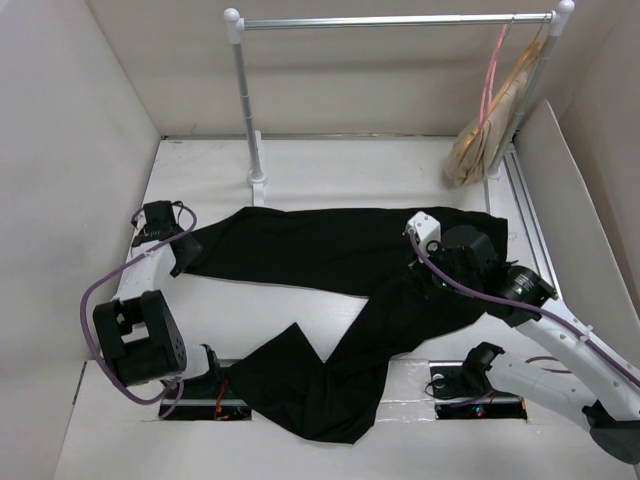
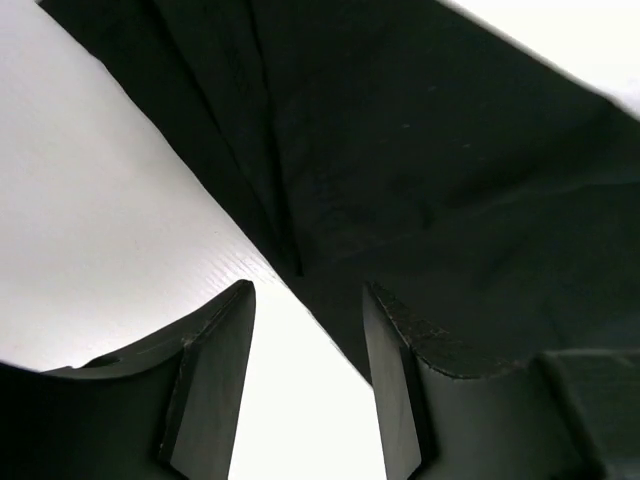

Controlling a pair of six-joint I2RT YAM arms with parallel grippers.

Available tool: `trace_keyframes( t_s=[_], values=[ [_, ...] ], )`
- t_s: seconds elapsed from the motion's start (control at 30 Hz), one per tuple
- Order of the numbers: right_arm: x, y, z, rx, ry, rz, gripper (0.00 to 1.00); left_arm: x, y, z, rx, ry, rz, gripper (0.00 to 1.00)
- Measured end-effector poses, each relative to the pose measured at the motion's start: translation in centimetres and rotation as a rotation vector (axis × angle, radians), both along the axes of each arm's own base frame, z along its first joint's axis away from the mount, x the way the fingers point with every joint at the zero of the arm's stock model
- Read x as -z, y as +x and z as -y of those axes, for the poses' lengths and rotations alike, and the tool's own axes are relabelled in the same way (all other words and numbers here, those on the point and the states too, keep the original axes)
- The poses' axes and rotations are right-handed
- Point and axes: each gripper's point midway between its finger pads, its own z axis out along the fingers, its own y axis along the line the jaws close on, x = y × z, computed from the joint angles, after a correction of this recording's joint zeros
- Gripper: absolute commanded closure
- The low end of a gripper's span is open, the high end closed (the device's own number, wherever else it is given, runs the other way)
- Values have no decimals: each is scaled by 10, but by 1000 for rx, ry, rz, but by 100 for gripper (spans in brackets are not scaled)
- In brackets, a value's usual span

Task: Place the trousers on the hanger
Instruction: Flatten out the trousers at the center of the board.

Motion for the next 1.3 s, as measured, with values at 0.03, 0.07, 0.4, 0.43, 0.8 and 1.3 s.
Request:
trace_keyframes(
  t_s=[0.03, 0.07, 0.4, 0.43, 0.8, 1.3],
  values=[
    [1, 0, 0, -1, 0, 0, 76, 7, -2, 0, 1, -2, -25, 59],
    [2, -1, 0, -4, 0, -1, 76, 12, -3, 0, 4, -6, -43, 59],
    [9, -3, 1, -6, 6, -17, 76, 31, 4, 2, 21, -16, -75, 73],
    [10, -3, 0, -7, 8, -16, 76, 31, 5, 1, 22, -16, -71, 76],
    [18, -4, 0, -3, 5, -33, 76, 35, 14, -1, 23, -18, -79, 100],
    [34, 4, 2, 45, -48, -81, 71, -80, 165, -72, -123, 115, 245, 95]
  ],
)
